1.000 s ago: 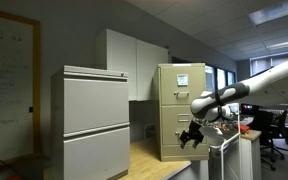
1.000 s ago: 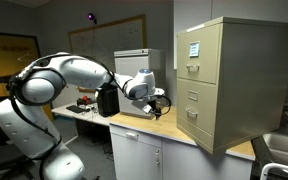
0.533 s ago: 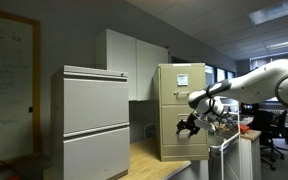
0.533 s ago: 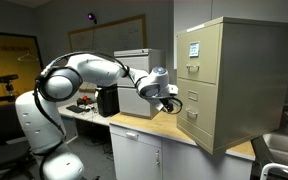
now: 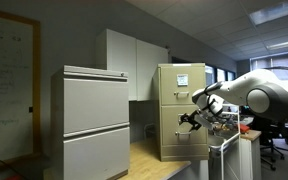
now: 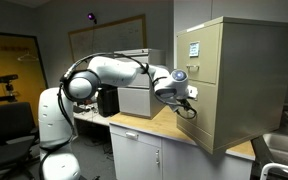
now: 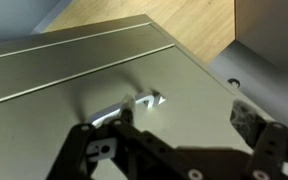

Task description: Pull out the bottom drawer of the file cabinet on the right

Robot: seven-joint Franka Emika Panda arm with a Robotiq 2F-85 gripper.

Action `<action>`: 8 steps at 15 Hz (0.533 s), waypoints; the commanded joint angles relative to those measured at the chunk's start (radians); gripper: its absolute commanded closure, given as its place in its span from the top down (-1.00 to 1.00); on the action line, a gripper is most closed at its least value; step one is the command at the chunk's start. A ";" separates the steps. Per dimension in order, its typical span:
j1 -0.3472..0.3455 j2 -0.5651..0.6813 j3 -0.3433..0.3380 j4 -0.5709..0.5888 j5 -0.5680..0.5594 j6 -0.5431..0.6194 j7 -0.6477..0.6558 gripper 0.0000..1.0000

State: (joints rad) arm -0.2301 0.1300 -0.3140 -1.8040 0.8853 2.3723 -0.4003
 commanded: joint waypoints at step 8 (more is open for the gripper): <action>-0.154 0.183 0.058 0.148 0.203 -0.027 0.006 1.00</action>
State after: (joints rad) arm -0.3491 0.2760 -0.2804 -1.6846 1.0485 2.3645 -0.3996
